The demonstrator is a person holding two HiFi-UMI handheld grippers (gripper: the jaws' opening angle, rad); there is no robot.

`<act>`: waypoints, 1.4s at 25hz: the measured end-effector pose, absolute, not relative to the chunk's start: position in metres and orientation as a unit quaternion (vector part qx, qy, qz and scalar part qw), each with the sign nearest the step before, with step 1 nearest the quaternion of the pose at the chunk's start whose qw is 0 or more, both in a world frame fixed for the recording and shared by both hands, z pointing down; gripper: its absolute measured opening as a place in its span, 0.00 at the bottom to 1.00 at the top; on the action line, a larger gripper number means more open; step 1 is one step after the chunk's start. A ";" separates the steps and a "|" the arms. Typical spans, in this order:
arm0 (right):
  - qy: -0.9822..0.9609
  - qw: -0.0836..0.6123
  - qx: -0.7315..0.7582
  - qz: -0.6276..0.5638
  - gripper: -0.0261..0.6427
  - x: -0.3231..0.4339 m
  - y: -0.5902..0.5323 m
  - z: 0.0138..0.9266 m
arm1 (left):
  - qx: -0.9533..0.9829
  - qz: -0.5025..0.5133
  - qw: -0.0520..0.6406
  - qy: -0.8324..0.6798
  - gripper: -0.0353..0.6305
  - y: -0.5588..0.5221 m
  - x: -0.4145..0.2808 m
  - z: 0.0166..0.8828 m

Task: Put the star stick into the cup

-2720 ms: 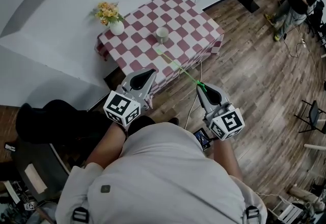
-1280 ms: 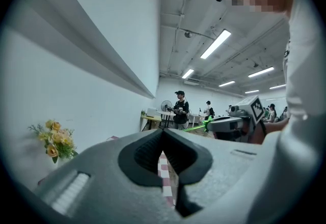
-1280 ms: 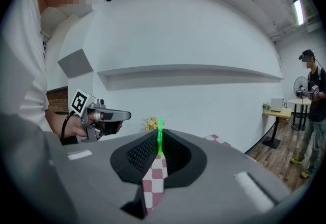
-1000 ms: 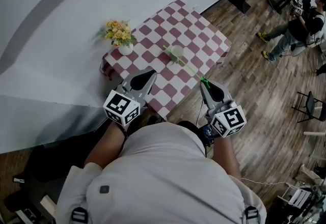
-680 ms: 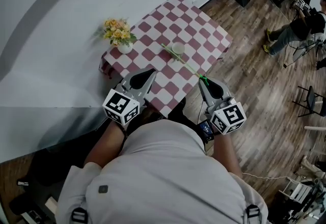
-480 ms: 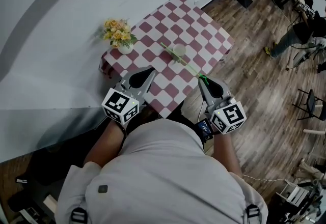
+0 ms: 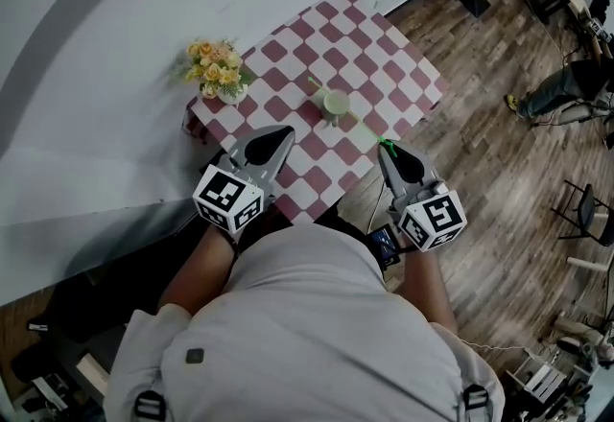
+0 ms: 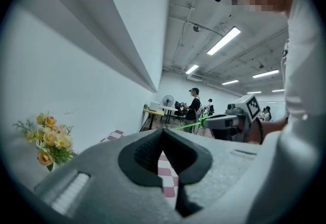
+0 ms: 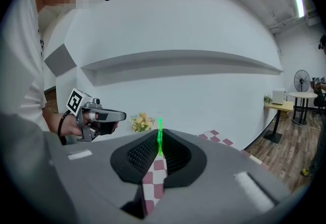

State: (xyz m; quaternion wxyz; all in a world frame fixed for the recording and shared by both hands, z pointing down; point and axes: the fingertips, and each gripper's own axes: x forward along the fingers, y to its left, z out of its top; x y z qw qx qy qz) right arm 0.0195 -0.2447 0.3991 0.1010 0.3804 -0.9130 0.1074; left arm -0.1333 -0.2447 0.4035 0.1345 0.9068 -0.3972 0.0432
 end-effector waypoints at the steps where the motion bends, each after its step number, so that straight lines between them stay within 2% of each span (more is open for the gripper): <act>1: -0.913 0.102 0.380 0.110 0.08 0.022 -0.250 0.402 | 0.906 0.045 0.137 -0.398 0.06 -0.249 -0.131 0.406; 23: -0.902 0.154 0.358 0.187 0.08 0.072 -0.318 0.487 | 0.893 0.089 0.191 -0.398 0.06 -0.320 -0.083 0.476; 35: -0.892 0.212 0.331 0.221 0.08 0.078 -0.329 0.551 | 0.882 0.100 0.216 -0.406 0.06 -0.341 -0.074 0.511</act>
